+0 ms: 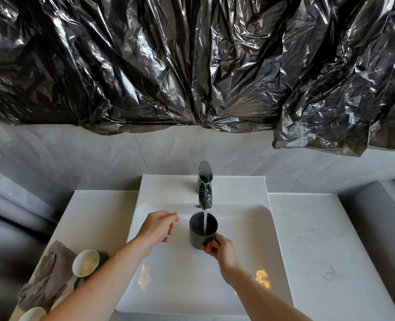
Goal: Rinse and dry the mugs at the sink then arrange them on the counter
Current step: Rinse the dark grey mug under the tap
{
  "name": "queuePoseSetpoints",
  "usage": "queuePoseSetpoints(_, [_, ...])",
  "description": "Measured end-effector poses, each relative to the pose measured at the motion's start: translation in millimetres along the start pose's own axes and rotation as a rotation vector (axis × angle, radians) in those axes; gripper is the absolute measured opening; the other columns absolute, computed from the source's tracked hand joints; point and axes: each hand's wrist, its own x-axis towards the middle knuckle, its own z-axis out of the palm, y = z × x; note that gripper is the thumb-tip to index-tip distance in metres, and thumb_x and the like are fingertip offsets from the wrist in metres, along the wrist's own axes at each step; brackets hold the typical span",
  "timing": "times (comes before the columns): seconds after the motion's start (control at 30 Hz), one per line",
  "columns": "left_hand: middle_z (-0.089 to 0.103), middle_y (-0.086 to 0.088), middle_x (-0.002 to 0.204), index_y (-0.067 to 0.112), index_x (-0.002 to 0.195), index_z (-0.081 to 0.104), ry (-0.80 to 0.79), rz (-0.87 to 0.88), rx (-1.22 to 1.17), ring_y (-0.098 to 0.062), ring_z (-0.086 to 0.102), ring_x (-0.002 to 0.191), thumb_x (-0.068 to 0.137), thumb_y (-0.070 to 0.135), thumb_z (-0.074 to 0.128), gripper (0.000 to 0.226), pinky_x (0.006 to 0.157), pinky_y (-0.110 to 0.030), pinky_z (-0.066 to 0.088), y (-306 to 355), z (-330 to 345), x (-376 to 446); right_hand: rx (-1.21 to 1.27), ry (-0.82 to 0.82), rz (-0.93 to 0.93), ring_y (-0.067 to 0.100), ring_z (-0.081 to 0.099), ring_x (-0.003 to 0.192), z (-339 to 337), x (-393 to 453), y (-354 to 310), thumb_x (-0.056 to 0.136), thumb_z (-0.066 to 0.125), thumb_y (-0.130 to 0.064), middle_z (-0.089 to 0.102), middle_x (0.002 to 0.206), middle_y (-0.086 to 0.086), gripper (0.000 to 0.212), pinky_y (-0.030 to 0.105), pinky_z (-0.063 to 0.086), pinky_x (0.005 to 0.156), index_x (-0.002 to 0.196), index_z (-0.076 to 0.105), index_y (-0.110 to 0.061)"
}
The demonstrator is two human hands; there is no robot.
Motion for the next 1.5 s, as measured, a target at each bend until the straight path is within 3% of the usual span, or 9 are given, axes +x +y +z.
queuePoseSetpoints(0.2, [0.068,0.006,0.074,0.020,0.082,0.073,0.059,0.066,0.184,-0.019,0.065,0.071,0.096,0.027,0.066,0.017,0.065,-0.028,0.049,-23.8,-6.3,3.8,-0.085,-0.009,-0.058,0.027,0.047,0.073,-4.2,3.0,-3.9,0.103,0.040,-0.010,0.043,0.067,0.014,0.038,0.037,0.056,0.081,0.066,0.047,-0.005])
queuePoseSetpoints(0.3, [0.068,0.013,0.103,0.031,0.094,0.069,0.195,0.140,0.504,-0.010,0.066,0.090,0.093,0.031,0.065,0.004,0.078,-0.028,0.054,-42.0,-16.7,2.5,-0.095,-0.024,-0.062,0.027,0.044,0.073,-4.4,0.5,-5.7,0.103,0.039,-0.008,0.042,0.067,0.012,0.037,0.036,0.053,0.079,0.066,0.045,-0.006])
queuePoseSetpoints(0.5, [0.021,-0.002,0.169,0.022,0.161,0.029,0.332,0.275,0.991,-0.028,0.028,0.152,0.094,0.045,0.063,0.079,0.119,-0.040,0.035,-79.5,-37.7,9.7,-0.128,-0.042,-0.075,0.024,0.045,0.070,-5.1,-4.0,-7.9,0.104,0.038,-0.008,0.044,0.069,0.011,0.038,0.036,0.056,0.082,0.067,0.045,-0.008])
queuePoseSetpoints(0.7, [-0.015,-0.014,0.173,0.004,0.162,-0.016,0.177,0.074,1.131,-0.033,0.000,0.161,0.102,0.030,0.053,0.096,0.131,-0.039,0.014,-118.1,-46.8,10.4,-0.156,-0.045,-0.068,0.024,0.049,0.071,-6.5,-4.5,-6.9,0.105,0.039,-0.014,0.048,0.071,0.012,0.038,0.038,0.057,0.086,0.069,0.050,-0.008])
queuePoseSetpoints(0.83, [-0.025,-0.011,0.171,0.009,0.152,-0.038,0.131,0.093,1.055,-0.028,0.039,0.148,0.095,0.004,0.050,0.105,0.107,-0.026,0.045,-137.7,-53.1,6.1,-0.172,-0.050,-0.080,0.024,0.047,0.074,-7.9,-5.9,-8.3,0.103,0.039,-0.019,0.051,0.076,0.016,0.034,0.031,0.057,0.081,0.076,0.057,-0.007])
queuePoseSetpoints(0.9, [-0.026,-0.009,0.171,0.010,0.152,-0.038,0.113,0.076,1.096,-0.018,0.063,0.109,0.094,0.002,0.051,0.107,0.070,-0.019,0.049,-131.9,-55.0,5.5,-0.176,-0.043,-0.084,0.024,0.047,0.074,-8.7,-6.8,-10.8,0.099,0.040,-0.023,0.050,0.077,0.016,0.032,0.031,0.056,0.080,0.075,0.055,-0.007])
queuePoseSetpoints(0.97, [-0.024,-0.008,0.172,0.010,0.156,-0.034,0.074,0.042,1.165,-0.011,0.056,0.071,0.094,0.000,0.052,0.106,0.051,-0.017,0.039,-126.3,-53.9,5.5,-0.180,-0.023,-0.079,0.024,0.048,0.074,-10.0,-6.5,-11.0,0.100,0.041,-0.023,0.050,0.077,0.016,0.034,0.032,0.055,0.080,0.073,0.053,-0.006])
queuePoseSetpoints(1.1, [-0.017,-0.010,0.173,0.009,0.157,-0.032,0.063,0.018,1.249,-0.011,0.054,0.065,0.094,0.001,0.057,0.109,0.047,-0.018,0.037,-126.2,-52.1,7.6,-0.194,-0.005,-0.091,0.023,0.047,0.072,-13.5,-5.6,-9.0,0.103,0.039,-0.015,0.045,0.075,0.015,0.032,0.028,0.056,0.076,0.076,0.053,-0.007])
queuePoseSetpoints(1.5, [0.029,-0.010,0.159,0.009,0.158,-0.030,0.134,-0.016,1.094,-0.012,0.060,0.081,0.093,0.004,0.065,0.115,0.049,-0.019,0.042,-120.3,-53.3,11.4,-0.337,0.047,-0.168,0.024,0.047,0.069,-22.9,-3.0,-12.7,0.093,0.051,-0.035,0.035,0.069,0.010,0.039,0.036,0.053,0.079,0.065,0.036,-0.013])
